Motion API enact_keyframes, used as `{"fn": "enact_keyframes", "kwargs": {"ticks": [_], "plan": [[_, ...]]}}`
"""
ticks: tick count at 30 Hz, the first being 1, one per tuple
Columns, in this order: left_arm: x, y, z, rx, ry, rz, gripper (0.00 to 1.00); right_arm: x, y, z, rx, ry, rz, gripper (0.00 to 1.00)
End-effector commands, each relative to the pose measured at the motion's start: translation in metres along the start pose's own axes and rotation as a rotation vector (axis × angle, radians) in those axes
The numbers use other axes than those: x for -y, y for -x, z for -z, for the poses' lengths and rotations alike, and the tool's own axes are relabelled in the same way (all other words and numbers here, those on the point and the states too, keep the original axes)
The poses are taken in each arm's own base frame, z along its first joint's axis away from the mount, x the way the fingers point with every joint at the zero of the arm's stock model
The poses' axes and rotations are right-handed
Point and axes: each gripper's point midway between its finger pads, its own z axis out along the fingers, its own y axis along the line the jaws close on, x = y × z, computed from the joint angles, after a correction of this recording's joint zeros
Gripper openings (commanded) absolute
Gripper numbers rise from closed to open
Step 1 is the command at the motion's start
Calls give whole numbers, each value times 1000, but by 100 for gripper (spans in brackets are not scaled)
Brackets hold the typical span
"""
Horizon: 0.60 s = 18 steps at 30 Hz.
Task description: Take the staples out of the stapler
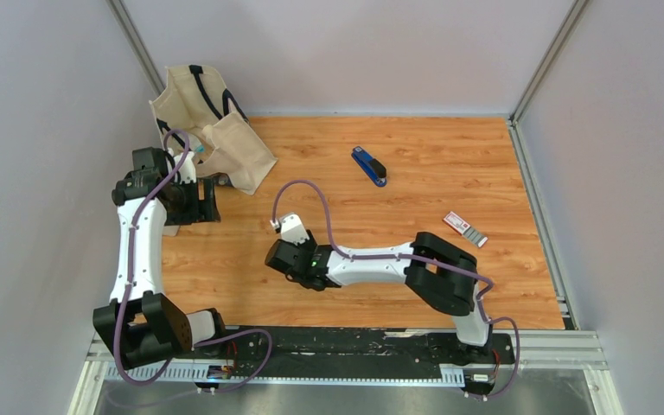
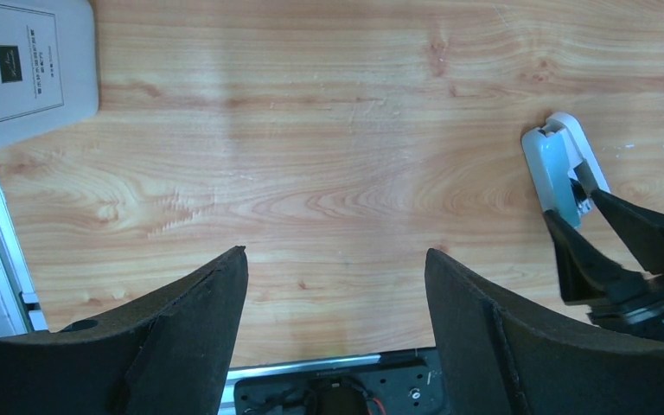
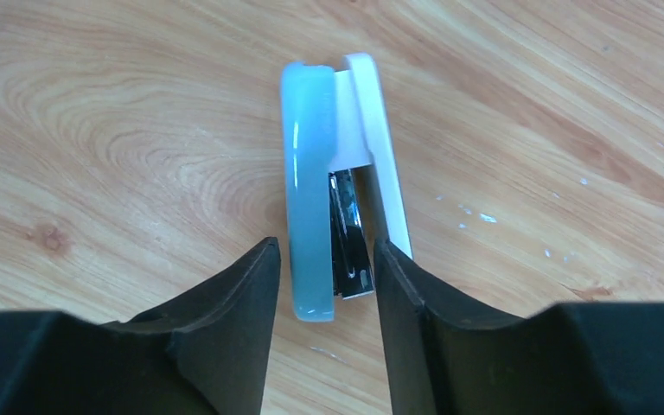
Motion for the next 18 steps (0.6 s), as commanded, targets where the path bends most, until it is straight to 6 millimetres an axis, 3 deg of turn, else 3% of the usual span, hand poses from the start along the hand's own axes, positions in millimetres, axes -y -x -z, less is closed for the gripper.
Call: {"fn": "enact_keyframes", "kwargs": {"ticks": [1, 6, 18], "plan": [[2, 9, 12, 57, -3, -35, 83, 6, 39, 15, 98, 58, -153, 45], [3, 8, 11, 53, -7, -31, 83, 13, 37, 13, 90, 53, -142, 32], [2, 9, 13, 57, -3, -47, 83, 5, 20, 24, 66, 89, -104, 37]]}}
